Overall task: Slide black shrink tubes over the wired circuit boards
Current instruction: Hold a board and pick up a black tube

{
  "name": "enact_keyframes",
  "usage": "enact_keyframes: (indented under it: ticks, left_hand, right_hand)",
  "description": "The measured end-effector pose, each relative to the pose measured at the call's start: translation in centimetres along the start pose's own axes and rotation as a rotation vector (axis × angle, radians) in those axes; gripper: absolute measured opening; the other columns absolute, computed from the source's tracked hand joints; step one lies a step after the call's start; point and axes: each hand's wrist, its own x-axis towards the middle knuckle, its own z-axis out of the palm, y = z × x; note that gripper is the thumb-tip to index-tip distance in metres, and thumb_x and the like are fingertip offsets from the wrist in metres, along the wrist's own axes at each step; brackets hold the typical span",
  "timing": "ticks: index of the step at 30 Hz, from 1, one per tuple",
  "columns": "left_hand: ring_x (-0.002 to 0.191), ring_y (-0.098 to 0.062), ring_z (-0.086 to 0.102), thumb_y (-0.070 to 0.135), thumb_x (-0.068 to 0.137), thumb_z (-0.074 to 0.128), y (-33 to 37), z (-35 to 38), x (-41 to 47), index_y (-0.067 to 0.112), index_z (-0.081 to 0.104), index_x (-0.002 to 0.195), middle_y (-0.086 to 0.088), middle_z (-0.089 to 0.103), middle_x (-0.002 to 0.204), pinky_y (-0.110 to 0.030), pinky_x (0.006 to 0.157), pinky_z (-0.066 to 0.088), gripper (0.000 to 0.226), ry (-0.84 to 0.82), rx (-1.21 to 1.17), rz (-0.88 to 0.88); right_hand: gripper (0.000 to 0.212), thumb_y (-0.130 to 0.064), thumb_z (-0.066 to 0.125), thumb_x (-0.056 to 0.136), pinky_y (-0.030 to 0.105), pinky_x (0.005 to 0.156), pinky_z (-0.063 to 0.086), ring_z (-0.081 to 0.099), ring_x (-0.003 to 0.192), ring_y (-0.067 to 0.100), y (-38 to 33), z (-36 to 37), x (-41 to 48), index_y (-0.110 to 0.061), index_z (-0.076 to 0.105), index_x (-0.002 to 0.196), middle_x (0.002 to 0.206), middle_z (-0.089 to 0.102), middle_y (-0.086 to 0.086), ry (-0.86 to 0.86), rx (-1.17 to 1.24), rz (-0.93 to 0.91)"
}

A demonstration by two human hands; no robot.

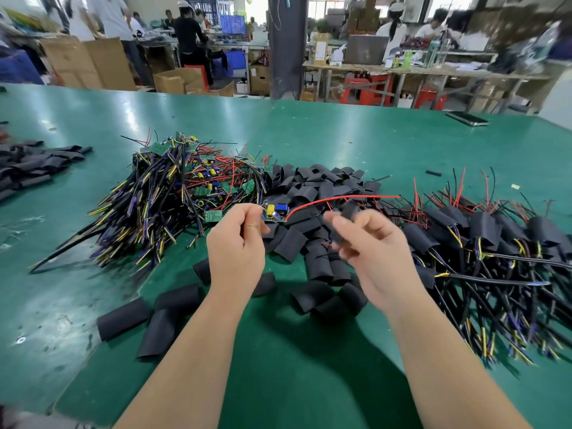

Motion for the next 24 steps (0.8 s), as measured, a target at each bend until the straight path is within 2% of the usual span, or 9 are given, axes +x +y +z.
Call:
enact_keyframes:
  ticks: [2,4,5,8,11,14,18,20,24]
  left_hand:
    - [0.057,0.002,0.050,0.017,0.100,0.044,0.0,0.0,0.0,0.016,0.057,0.079,0.013,0.057,0.064,-0.009,0.054,0.034,0.024,-0.009,-0.004,0.002]
    - [0.055,0.001,0.049,0.017,0.100,0.045,0.0,0.1,-0.1,0.017,0.057,0.078,0.012,0.058,0.064,-0.009,0.053,0.033,0.025,-0.021,-0.017,-0.002]
    - [0.055,0.001,0.049,0.018,0.100,0.045,0.0,0.1,-0.1,0.018,0.057,0.078,0.012,0.058,0.063,-0.009,0.053,0.033,0.025,-0.024,-0.025,-0.002]
    - [0.059,0.003,0.051,0.020,0.098,0.044,0.0,0.1,-0.1,0.019,0.056,0.076,0.013,0.056,0.062,-0.009,0.055,0.035,0.024,-0.026,-0.023,0.015]
    - [0.055,0.001,0.049,0.022,0.098,0.043,-0.2,0.1,-0.1,0.021,0.056,0.077,0.012,0.057,0.062,-0.010,0.052,0.033,0.024,-0.035,-0.017,0.011]
    - [0.055,0.001,0.050,0.024,0.098,0.043,-0.2,0.1,-0.1,0.019,0.056,0.077,0.012,0.057,0.062,-0.010,0.051,0.033,0.025,-0.037,-0.005,0.014]
    - [0.053,0.001,0.050,0.024,0.097,0.043,0.0,0.0,0.0,0.019,0.056,0.077,0.014,0.057,0.061,-0.008,0.050,0.032,0.025,-0.030,0.005,0.027]
    - [0.050,0.001,0.048,0.022,0.097,0.043,0.0,-0.1,0.0,0.019,0.056,0.077,0.014,0.057,0.062,-0.008,0.049,0.031,0.025,-0.025,0.004,0.027]
    - [0.046,-0.003,0.046,0.021,0.098,0.043,0.0,-0.2,0.0,0.018,0.057,0.077,0.014,0.056,0.062,-0.010,0.046,0.029,0.026,-0.007,0.000,0.009]
  right_hand:
    - [0.029,-0.025,0.073,0.064,0.022,0.061,0.041,0.063,0.084,0.018,-0.4,-0.7,0.5,-0.024,0.052,0.083,0.090,0.060,0.013,0.093,0.191,-0.013]
    - [0.034,-0.028,0.068,0.071,0.019,0.067,0.050,0.066,0.093,0.017,-0.9,-1.5,0.9,-0.019,0.055,0.101,0.099,0.068,0.005,0.121,0.429,0.016]
    - [0.032,-0.030,0.066,0.073,0.017,0.067,0.052,0.068,0.095,0.015,-1.2,-1.8,1.0,-0.016,0.060,0.102,0.099,0.069,0.003,0.124,0.541,0.033]
    - [0.027,-0.033,0.064,0.073,0.016,0.064,0.053,0.069,0.095,0.010,-1.8,-2.4,1.1,-0.008,0.072,0.077,0.091,0.073,0.005,0.149,0.730,0.048]
    - [0.029,-0.035,0.063,0.074,0.016,0.059,0.053,0.070,0.092,0.007,-2.0,-2.5,1.0,-0.008,0.072,0.082,0.090,0.074,0.002,0.124,0.749,0.032]
    - [0.029,-0.035,0.060,0.076,0.014,0.058,0.051,0.070,0.092,0.005,-2.0,-2.2,0.9,-0.011,0.060,0.093,0.088,0.073,0.002,0.081,0.743,0.029]
    - [0.027,-0.036,0.059,0.079,0.015,0.058,0.051,0.070,0.087,0.008,-2.3,-1.9,0.4,-0.015,0.075,0.074,0.092,0.073,-0.001,-0.021,0.713,0.015]
    - [0.025,-0.041,0.070,0.071,0.018,0.060,0.053,0.070,0.089,0.009,-2.4,-2.0,0.3,-0.018,0.078,0.076,0.095,0.074,-0.004,-0.086,0.667,0.007]
    - [0.045,-0.043,0.089,0.054,0.021,0.064,0.054,0.070,0.097,0.016,-2.5,-2.1,0.2,-0.022,0.077,0.092,0.100,0.073,-0.006,-0.230,0.604,-0.012]
